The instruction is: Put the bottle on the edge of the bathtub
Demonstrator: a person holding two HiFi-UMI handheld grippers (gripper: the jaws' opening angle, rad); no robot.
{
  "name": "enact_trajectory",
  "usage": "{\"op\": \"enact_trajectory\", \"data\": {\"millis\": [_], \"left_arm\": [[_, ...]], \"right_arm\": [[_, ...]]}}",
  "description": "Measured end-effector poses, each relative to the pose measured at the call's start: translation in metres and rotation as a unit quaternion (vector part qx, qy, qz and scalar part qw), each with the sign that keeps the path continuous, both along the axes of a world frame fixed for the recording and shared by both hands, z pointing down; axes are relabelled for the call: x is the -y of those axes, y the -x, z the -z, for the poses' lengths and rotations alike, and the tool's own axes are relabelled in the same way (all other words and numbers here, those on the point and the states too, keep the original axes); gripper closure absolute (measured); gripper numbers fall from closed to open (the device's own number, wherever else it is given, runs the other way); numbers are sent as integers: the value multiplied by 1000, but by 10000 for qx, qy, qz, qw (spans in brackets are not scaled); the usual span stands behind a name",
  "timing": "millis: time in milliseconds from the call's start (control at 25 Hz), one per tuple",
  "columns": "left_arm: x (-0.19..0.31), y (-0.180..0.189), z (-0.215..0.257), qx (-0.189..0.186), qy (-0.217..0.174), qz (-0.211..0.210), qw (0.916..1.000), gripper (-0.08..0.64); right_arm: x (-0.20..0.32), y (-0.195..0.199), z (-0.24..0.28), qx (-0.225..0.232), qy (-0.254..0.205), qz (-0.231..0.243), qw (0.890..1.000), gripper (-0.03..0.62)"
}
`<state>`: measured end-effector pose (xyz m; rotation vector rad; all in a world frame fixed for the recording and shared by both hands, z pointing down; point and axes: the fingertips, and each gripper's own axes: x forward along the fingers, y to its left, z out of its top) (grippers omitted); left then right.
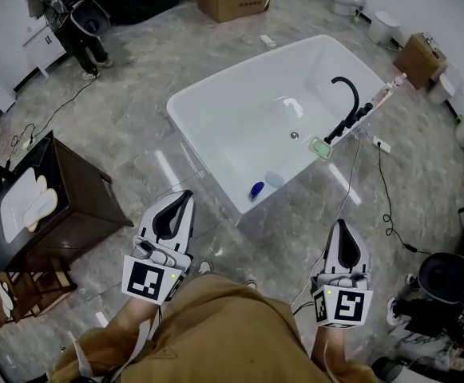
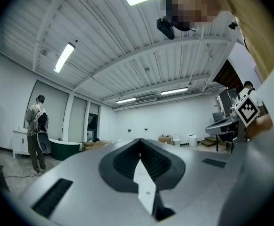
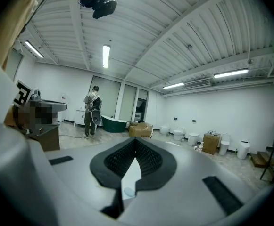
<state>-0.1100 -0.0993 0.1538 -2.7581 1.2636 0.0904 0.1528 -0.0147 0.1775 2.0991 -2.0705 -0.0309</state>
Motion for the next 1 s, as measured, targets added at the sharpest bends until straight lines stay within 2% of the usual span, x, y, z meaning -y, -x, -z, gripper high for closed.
{"op": "enact_trajectory", "data": {"millis": [240, 520, 1000], "left_arm": [[5, 4, 6, -139, -106, -22, 9998, 552], [10, -1, 2, -104, -63, -107, 9999, 552], [11, -6, 15, -51, -234, -104, 9997, 552]], "right_arm": [[-2, 1, 9, -81, -134, -154, 9998, 588], [0, 0, 8, -73, -142, -221, 9996, 588], [5, -3, 15, 14, -403, -198, 9990, 589]]}}
